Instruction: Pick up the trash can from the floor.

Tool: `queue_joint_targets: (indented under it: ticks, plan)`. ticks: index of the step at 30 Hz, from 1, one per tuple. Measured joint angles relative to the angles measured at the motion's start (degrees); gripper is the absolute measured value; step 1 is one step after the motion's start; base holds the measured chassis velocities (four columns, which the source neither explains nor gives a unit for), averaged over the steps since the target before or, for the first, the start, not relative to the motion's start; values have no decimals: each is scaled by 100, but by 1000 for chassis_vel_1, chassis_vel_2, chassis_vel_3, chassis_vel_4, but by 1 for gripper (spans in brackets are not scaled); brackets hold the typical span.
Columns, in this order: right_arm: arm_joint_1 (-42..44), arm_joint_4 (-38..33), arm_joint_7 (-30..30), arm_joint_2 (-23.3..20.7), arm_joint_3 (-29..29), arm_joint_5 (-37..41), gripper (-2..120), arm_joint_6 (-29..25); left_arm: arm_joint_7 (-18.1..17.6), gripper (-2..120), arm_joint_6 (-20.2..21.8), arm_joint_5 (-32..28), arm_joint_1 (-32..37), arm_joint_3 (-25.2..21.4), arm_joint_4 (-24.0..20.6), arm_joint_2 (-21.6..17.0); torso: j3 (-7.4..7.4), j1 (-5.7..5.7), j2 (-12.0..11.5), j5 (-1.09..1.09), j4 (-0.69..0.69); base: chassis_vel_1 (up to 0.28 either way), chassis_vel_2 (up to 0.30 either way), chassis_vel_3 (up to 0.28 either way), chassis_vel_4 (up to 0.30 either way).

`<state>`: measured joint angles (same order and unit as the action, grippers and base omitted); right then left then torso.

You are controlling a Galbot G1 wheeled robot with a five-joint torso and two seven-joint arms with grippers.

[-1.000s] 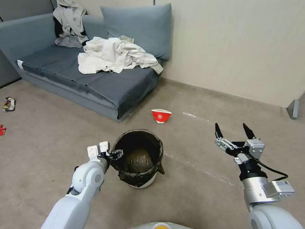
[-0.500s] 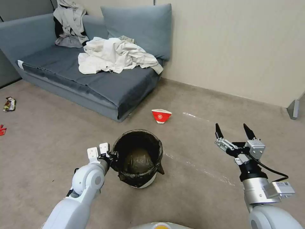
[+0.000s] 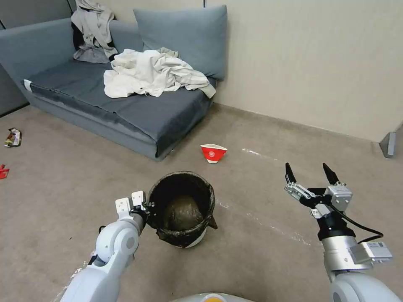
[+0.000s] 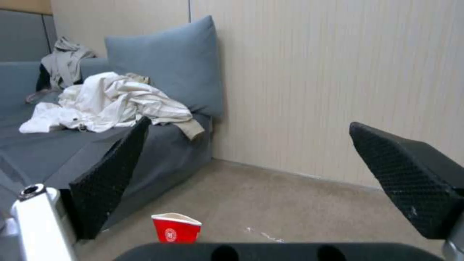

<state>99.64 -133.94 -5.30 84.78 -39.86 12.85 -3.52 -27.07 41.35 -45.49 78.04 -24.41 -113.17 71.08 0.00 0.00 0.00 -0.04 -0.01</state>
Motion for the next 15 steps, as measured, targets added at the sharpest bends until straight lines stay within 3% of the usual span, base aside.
queue_joint_targets:
  ticks: [7, 15]
  plan:
    - [66, -94, 7, -7, -4, 4, 100, -25, 3, 2, 7, -283, 264, -288, -583, 37, 1, 0, 0, 1, 0, 0, 0, 0, 0]
    - [103, -149, 7, 4, -2, 3, 100, -40, -14, 2, 8, -487, 404, -476, -925, 43, 0, 0, 0, 3, 0, 0, 0, 0, 0]
